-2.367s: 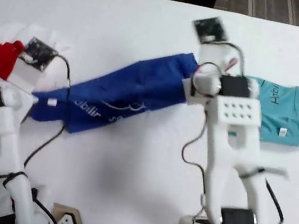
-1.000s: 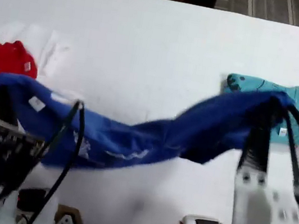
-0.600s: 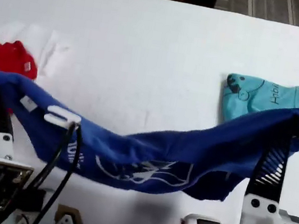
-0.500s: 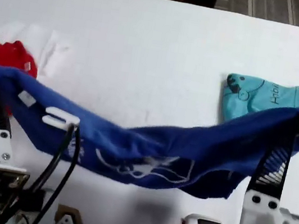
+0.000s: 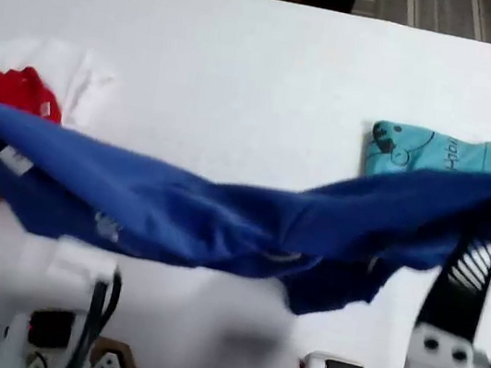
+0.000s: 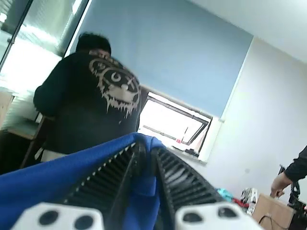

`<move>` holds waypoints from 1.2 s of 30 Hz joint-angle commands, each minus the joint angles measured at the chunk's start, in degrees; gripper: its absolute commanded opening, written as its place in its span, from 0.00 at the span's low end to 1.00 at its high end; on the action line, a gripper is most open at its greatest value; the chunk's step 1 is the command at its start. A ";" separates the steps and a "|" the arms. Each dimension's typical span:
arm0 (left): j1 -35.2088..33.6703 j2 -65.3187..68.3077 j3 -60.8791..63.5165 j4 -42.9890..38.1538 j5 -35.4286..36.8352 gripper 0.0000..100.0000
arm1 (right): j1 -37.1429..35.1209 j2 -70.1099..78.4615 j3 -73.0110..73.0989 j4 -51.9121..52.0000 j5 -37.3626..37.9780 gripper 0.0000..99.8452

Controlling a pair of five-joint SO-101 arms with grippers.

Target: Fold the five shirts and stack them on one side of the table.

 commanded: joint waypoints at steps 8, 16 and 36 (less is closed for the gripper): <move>0.26 0.09 -2.42 1.41 0.70 0.03 | 0.40 -1.63 -7.47 1.80 0.62 0.02; -1.49 0.00 -2.33 7.91 0.70 0.03 | 0.40 -1.71 -7.47 2.33 0.62 0.02; -3.16 0.44 1.45 10.46 10.64 0.03 | 0.40 -1.63 -7.12 6.64 0.53 0.02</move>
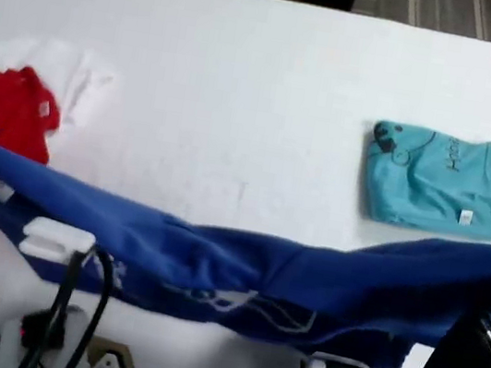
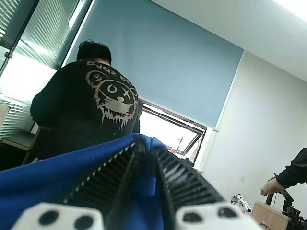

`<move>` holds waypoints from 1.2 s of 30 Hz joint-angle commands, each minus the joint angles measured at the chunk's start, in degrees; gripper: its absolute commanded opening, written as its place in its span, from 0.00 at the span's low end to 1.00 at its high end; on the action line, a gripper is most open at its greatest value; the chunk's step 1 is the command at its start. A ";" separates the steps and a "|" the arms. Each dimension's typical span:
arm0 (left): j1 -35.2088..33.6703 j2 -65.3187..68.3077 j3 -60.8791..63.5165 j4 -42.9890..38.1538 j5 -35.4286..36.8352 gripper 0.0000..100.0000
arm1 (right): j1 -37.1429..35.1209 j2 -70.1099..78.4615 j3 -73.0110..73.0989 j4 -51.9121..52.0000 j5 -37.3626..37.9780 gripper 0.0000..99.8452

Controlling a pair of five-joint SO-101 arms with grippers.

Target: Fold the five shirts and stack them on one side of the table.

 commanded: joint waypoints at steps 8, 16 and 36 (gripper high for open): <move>9.58 0.44 16.84 -7.30 5.10 0.03 | 1.27 0.57 -0.35 2.07 0.44 0.02; 9.58 0.18 12.97 -8.18 5.27 0.03 | 5.93 0.22 2.11 1.98 0.44 0.02; 3.34 0.44 7.78 -3.43 6.59 0.03 | 6.20 0.04 5.45 1.89 0.35 0.02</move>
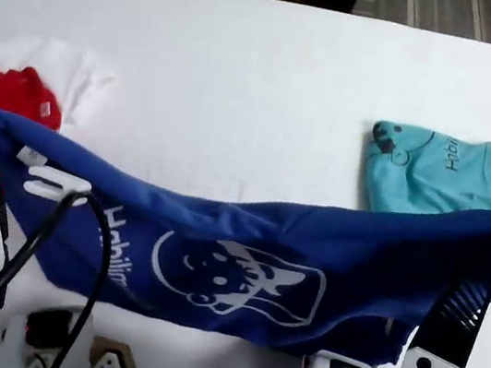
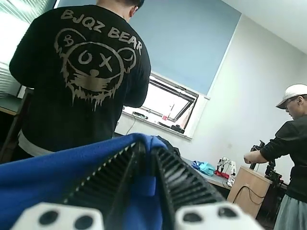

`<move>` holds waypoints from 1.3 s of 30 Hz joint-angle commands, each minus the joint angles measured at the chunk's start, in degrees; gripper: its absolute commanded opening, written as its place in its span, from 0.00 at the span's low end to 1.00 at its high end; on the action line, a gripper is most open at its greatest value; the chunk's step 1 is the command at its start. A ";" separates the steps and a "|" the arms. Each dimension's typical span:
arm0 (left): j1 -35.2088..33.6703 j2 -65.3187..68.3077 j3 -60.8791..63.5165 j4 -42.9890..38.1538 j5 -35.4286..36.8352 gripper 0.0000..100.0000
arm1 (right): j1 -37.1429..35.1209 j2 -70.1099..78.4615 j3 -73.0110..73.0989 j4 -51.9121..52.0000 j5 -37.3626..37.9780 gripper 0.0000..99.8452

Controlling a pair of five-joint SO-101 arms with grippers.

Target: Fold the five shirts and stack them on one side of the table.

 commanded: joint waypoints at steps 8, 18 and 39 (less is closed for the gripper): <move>-6.86 0.00 -1.10 0.53 1.93 0.03 | 4.44 -1.98 0.09 -0.04 0.09 0.02; -6.86 -6.86 -0.84 0.62 2.20 0.03 | 4.44 -8.48 0.18 0.22 0.09 0.02; -6.86 -2.37 14.02 -14.86 4.13 0.03 | 0.04 2.77 14.33 -13.67 0.09 0.02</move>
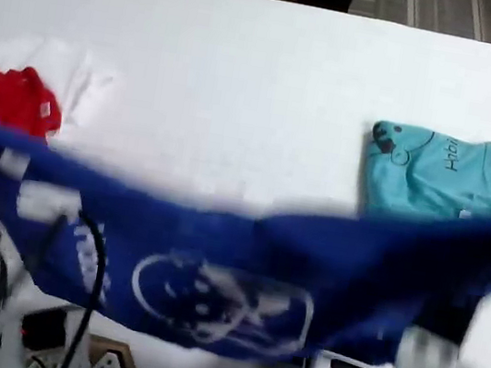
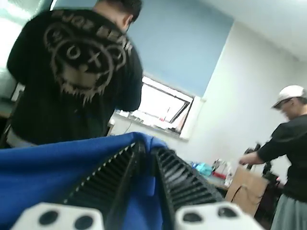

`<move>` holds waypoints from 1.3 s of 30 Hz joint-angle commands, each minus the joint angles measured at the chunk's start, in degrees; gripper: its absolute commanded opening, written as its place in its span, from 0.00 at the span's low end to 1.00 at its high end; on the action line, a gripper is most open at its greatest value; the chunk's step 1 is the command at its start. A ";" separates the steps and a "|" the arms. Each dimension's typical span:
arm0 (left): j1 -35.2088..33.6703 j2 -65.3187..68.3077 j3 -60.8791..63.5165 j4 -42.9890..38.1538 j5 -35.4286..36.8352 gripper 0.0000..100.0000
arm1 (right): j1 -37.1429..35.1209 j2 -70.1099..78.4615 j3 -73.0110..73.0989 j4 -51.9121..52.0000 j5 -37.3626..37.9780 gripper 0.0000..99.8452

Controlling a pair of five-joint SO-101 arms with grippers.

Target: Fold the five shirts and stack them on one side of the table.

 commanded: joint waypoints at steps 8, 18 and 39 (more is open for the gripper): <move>5.01 11.60 11.47 -14.95 1.14 0.03 | -0.48 15.78 9.32 -11.82 0.09 0.02; 10.99 24.26 19.38 -28.13 1.14 0.03 | -3.30 27.21 16.62 -20.09 0.35 0.02; 13.54 67.87 6.99 -52.22 0.79 0.03 | -5.23 69.93 13.01 -42.86 0.09 0.02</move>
